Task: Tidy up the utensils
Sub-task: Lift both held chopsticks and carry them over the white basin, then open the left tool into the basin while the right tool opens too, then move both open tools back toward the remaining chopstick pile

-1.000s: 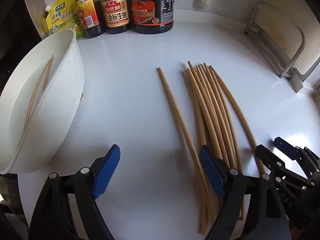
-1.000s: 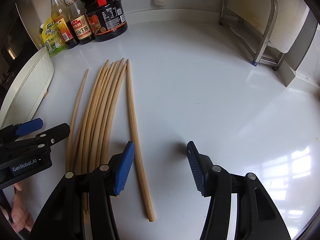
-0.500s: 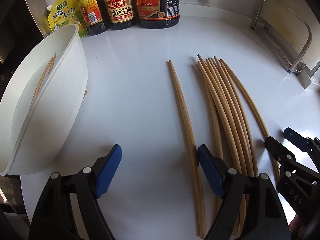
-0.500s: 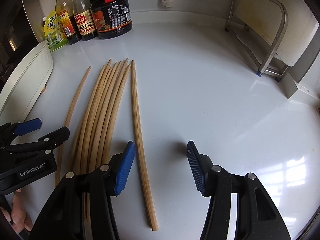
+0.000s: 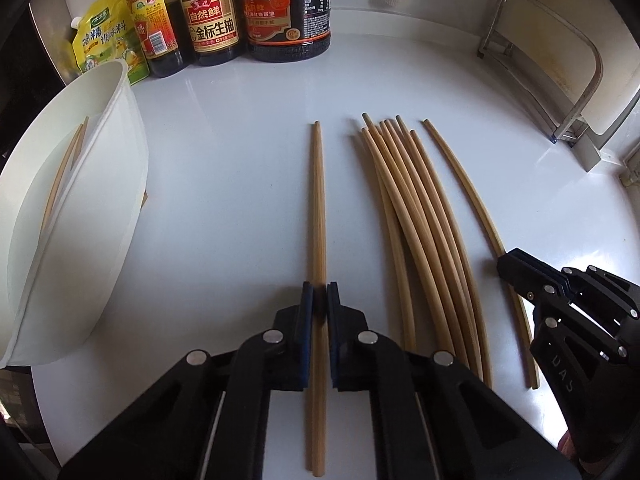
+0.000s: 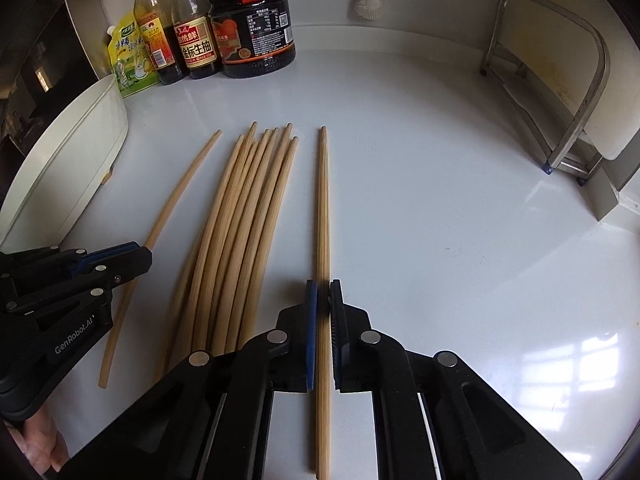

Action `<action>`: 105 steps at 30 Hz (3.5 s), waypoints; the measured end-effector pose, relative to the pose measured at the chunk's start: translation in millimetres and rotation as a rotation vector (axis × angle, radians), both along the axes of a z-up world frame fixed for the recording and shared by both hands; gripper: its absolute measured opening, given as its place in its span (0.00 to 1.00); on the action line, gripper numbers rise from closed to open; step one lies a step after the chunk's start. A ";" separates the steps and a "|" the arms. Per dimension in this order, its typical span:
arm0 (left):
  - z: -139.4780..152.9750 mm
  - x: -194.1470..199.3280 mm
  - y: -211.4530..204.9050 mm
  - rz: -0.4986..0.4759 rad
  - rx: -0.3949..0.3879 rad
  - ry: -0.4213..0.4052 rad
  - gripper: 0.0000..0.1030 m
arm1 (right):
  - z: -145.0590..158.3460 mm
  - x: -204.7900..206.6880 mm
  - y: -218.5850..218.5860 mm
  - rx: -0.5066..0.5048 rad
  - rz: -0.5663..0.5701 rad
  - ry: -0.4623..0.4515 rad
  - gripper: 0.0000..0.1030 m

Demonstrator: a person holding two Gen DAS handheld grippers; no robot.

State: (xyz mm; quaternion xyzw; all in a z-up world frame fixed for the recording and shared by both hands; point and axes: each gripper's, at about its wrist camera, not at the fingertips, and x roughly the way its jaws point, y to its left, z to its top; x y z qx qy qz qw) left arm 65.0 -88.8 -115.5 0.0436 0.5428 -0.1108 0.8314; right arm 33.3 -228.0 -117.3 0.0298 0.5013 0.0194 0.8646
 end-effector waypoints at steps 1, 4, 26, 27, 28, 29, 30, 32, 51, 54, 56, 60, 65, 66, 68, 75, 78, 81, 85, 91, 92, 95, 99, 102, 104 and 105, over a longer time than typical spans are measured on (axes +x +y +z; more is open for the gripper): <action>-0.1 0.5 1.6 -0.001 0.001 0.010 0.07 | 0.7 -0.3 -2.0 0.019 -0.011 0.006 0.06; 2.6 -0.4 8.5 -0.007 -0.002 0.032 0.07 | 7.1 -4.1 -5.3 0.060 -0.041 0.003 0.06; 152.0 22.8 93.8 -0.054 -0.082 -0.173 0.07 | 126.9 5.4 77.4 0.154 -0.010 -0.169 0.06; 158.2 26.7 101.8 -0.048 -0.079 -0.183 0.07 | 129.8 9.5 84.6 0.156 -0.002 -0.171 0.06; 160.3 28.4 109.9 -0.040 -0.079 -0.191 0.07 | 132.1 13.4 92.3 0.158 0.007 -0.174 0.06; 162.0 29.9 118.3 -0.031 -0.078 -0.197 0.07 | 134.2 17.3 100.1 0.162 0.017 -0.177 0.06; 163.3 31.9 127.3 -0.022 -0.076 -0.202 0.07 | 136.0 21.3 108.6 0.168 0.027 -0.178 0.06; 163.4 35.7 145.4 -0.004 -0.075 -0.207 0.07 | 139.4 29.6 125.2 0.174 0.049 -0.180 0.06; 104.6 83.1 254.8 0.084 -0.023 -0.114 0.07 | 107.6 110.3 261.6 0.209 0.216 -0.047 0.06; 91.1 84.9 261.3 0.083 -0.020 -0.084 0.07 | 97.0 117.8 273.1 0.209 0.220 -0.013 0.06; 83.0 86.0 264.7 0.083 -0.019 -0.067 0.07 | 90.5 121.9 278.2 0.204 0.224 0.003 0.06; 70.4 89.4 267.8 0.086 -0.017 -0.039 0.07 | 81.0 127.3 284.7 0.195 0.226 0.027 0.06; 67.0 91.7 267.3 0.081 -0.011 -0.037 0.07 | 73.9 131.5 283.6 0.187 0.219 0.051 0.06; 66.4 92.1 267.8 0.084 -0.015 -0.033 0.08 | 73.7 130.9 282.6 0.183 0.216 0.053 0.06; 65.1 93.6 270.0 0.094 -0.023 -0.020 0.09 | 74.0 129.9 280.0 0.177 0.208 0.052 0.06; 72.0 90.1 277.9 0.133 -0.021 -0.051 0.43 | 82.4 128.2 274.0 0.182 0.190 0.022 0.13; 74.6 89.7 280.0 0.144 -0.020 -0.058 0.44 | 83.9 127.4 272.3 0.188 0.186 0.023 0.13; 76.1 88.6 280.9 0.146 -0.022 -0.059 0.46 | 86.2 125.6 270.4 0.192 0.184 0.021 0.14; 78.2 84.9 279.1 0.138 -0.024 -0.063 0.46 | 90.1 121.3 267.8 0.196 0.180 0.012 0.14; 84.7 77.8 276.5 0.135 -0.025 -0.077 0.46 | 96.2 112.3 264.3 0.195 0.170 -0.005 0.14; 86.3 76.8 276.1 0.134 -0.026 -0.081 0.46 | 97.2 111.0 263.6 0.195 0.168 -0.007 0.14; 91.4 72.0 275.2 0.134 -0.028 -0.091 0.49 | 101.4 105.5 261.7 0.198 0.163 -0.019 0.15; 97.8 64.6 273.0 0.133 -0.030 -0.104 0.50 | 107.9 97.0 258.3 0.203 0.158 -0.039 0.18; 100.8 59.8 271.1 0.132 -0.031 -0.109 0.52 | 112.2 90.5 254.6 0.205 0.152 -0.053 0.19; 103.1 56.6 269.0 0.132 -0.029 -0.115 0.58 | 115.0 86.4 251.9 0.207 0.146 -0.062 0.19; 104.1 55.0 267.7 0.131 -0.031 -0.118 0.58 | 116.4 83.9 250.0 0.207 0.141 -0.068 0.19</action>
